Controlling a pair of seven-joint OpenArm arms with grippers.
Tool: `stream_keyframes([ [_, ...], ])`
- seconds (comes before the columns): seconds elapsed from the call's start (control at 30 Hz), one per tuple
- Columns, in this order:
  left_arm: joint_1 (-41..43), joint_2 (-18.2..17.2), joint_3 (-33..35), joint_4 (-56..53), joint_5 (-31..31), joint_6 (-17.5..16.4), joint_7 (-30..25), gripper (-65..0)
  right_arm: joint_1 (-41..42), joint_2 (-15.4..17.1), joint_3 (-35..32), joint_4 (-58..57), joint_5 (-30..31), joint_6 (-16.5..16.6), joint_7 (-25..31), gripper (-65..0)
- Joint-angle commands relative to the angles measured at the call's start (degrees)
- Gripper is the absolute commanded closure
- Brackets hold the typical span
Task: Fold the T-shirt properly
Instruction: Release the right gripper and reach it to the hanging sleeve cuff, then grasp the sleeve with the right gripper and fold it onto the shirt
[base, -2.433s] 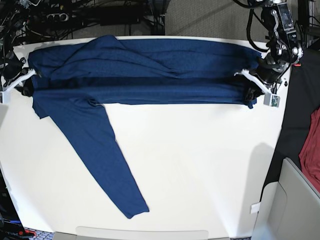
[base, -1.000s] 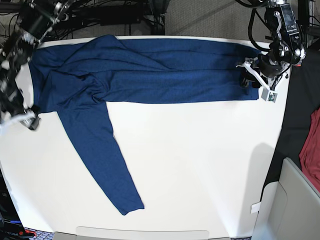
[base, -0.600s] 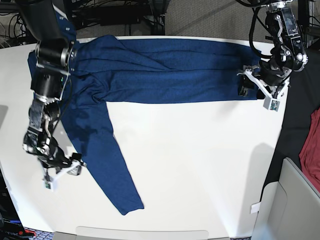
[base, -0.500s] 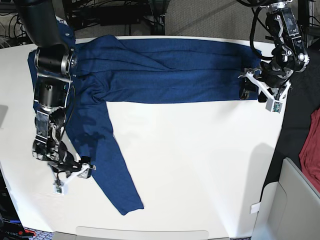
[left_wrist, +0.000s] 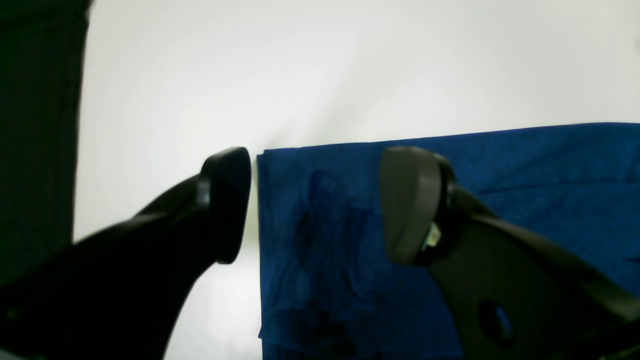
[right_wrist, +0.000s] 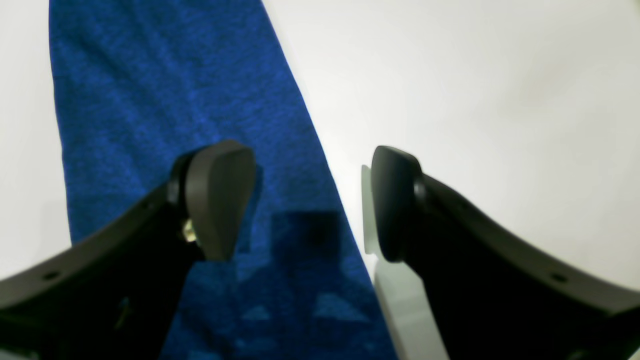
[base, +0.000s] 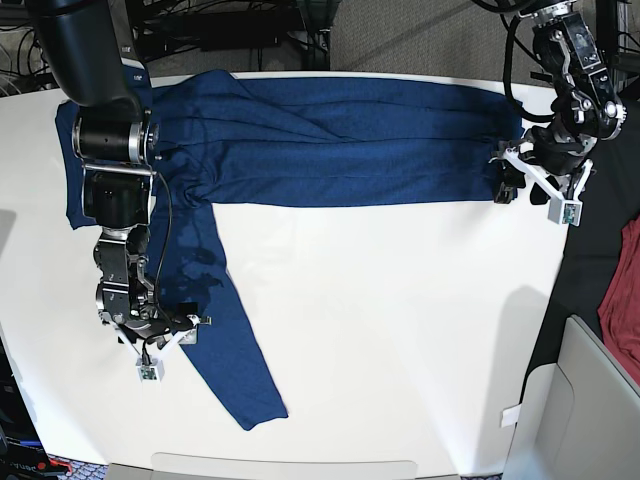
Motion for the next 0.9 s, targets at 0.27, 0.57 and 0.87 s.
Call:
stream_keyframes([
  [0.27, -0.46, -0.75, -0.41, 1.12, -0.54, -0.24, -1.07, -39.5, 0.30, 0.81, 0.14, -2.61, 0.23, 0.02, -0.51, -39.6],
  [0.57, -0.46, -0.75, -0.41, 1.12, -0.54, -0.24, -1.07, -39.4, -3.39, 1.07, 0.14, 0.20, 10.17, 16.11, -7.37, -3.1],
  [0.87, -0.37, -0.75, -0.49, 1.12, -0.54, -0.24, -1.34, -39.4, -18.07, 1.07, 6.91, 33.70, 19.57, 25.08, -24.34, -0.7],
])
